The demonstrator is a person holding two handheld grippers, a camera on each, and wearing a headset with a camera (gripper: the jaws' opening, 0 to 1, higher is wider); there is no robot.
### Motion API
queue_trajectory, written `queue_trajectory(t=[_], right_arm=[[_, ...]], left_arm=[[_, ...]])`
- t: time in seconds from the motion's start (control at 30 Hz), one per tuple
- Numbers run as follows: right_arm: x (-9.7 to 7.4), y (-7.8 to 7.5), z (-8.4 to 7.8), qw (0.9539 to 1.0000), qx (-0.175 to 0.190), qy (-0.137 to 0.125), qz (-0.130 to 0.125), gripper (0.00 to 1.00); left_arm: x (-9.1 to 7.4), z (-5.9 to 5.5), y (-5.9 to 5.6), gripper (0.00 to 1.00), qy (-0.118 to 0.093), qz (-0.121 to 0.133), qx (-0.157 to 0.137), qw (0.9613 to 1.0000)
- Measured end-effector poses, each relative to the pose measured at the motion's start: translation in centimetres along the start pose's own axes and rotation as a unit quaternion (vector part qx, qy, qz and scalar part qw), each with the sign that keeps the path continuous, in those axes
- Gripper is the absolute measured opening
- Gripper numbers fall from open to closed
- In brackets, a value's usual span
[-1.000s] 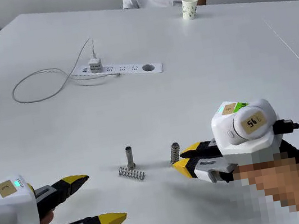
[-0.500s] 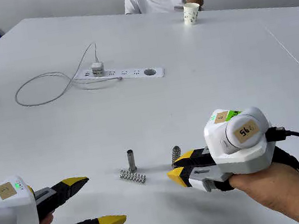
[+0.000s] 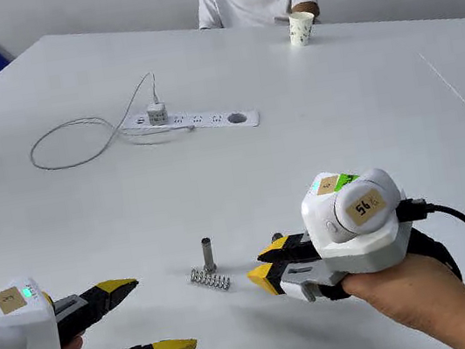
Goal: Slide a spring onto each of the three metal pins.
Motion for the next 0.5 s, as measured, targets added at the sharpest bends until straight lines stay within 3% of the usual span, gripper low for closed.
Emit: queue_trajectory(t=[0.5], right_arm=[[1.5, 0.3, 0.3, 0.9999, -0.007, 0.006, 0.012, 0.16]], left_arm=[[0.0, 0.0, -0.1, 0.69, 0.0, 0.002, -0.001, 1.0]])
Point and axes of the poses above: the centre of the closed fingertips' face, and the gripper's own axes: x roughly forward along the fingers, y roughly to its left, z roughly out of its top, the point moved 9 cm from there along -x, roughly backward along the fingers, and after that the axes turned 5 degrees about y, right-handed, at the moved point
